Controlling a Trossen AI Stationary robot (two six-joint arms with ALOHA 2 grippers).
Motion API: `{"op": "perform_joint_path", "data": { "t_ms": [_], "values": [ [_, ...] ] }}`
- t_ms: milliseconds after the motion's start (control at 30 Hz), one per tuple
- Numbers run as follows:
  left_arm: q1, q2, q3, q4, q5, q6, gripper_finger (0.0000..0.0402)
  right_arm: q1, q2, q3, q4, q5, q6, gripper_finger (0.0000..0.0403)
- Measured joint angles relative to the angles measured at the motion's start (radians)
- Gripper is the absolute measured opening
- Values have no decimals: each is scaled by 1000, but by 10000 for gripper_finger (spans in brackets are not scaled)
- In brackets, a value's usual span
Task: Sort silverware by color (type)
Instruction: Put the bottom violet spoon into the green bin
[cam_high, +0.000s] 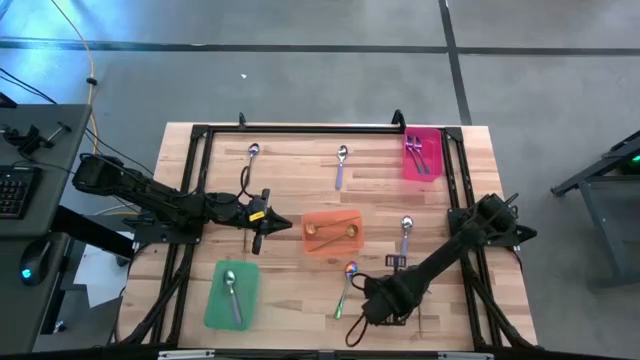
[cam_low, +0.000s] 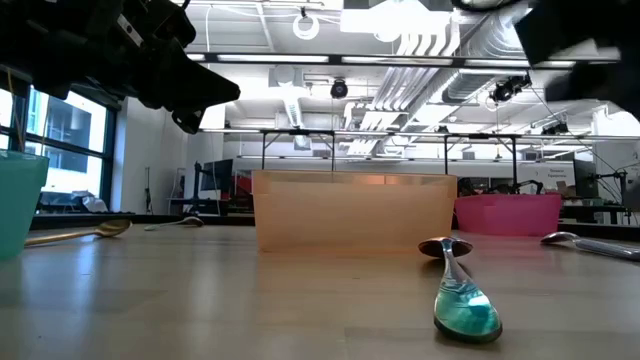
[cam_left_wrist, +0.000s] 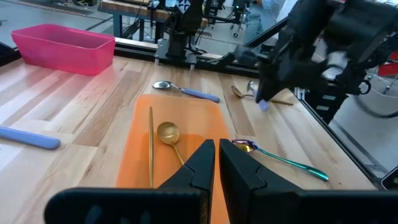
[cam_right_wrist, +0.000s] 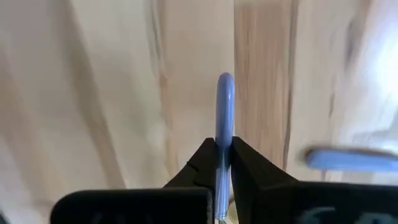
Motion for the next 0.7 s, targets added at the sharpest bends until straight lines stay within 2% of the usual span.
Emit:
{"op": "perform_joint_path", "data": {
  "t_ms": [167, 333, 567, 700],
  "values": [
    [0, 0, 0, 1, 0, 0, 14, 1, -15, 71, -3, 129, -35, 2],
    [-7, 0, 0, 8, 0, 0, 14, 0, -76, 36, 139, 277, -60, 1],
    [-65, 0, 8, 21, 44, -1, 14, -9, -142, -101, 555, 556, -205, 1],
    [-113, 0, 35, 24, 42, -11, 24, -49, -143, -154, 843, 654, -367, 1]
  ]
}}
